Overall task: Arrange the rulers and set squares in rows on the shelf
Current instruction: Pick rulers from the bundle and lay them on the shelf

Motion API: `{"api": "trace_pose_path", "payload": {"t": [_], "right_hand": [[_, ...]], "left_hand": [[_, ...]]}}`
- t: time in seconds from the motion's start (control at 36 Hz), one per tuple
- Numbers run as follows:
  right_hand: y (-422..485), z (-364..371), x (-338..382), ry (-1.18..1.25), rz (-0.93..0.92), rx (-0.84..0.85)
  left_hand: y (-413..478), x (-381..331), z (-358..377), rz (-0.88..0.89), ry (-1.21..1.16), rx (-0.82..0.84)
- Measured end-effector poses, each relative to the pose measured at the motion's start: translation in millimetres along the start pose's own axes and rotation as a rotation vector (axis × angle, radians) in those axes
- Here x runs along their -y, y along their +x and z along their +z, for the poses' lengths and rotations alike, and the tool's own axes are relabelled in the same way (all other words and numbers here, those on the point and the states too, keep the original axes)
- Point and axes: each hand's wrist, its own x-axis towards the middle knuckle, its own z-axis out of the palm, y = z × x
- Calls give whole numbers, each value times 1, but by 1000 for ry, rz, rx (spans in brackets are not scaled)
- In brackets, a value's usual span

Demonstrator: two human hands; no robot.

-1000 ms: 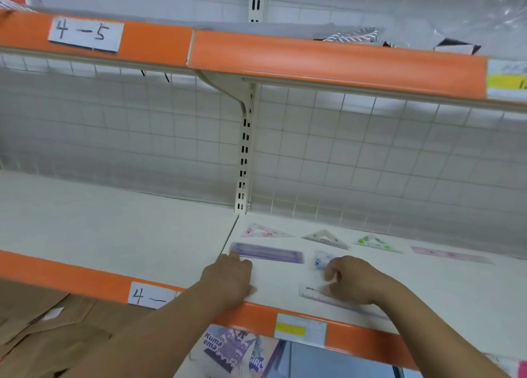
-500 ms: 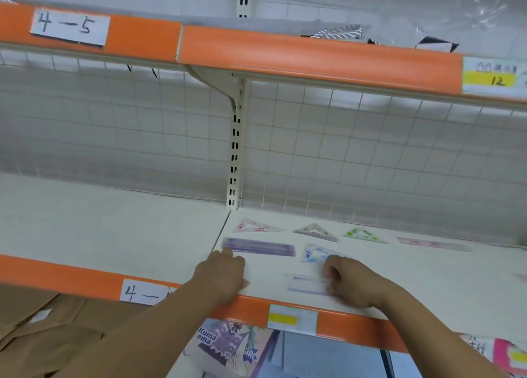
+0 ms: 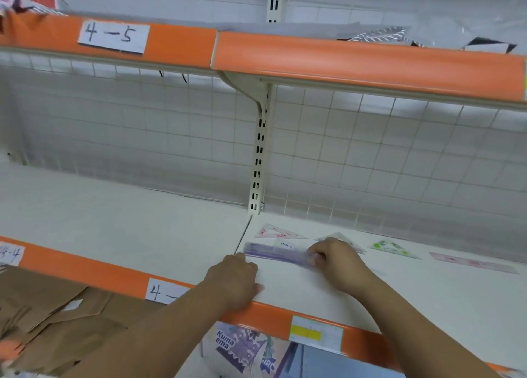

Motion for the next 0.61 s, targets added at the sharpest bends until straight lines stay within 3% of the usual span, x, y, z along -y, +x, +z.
{"api": "trace_pose_path", "payload": {"t": [0.11, 0.61], "right_hand": [[13, 7, 14, -109, -72, -105], [49, 51, 23, -193, -237, -135]], "left_hand": [[-2, 1, -2, 4, 10, 11], [-3, 0, -4, -4, 36, 28]]}}
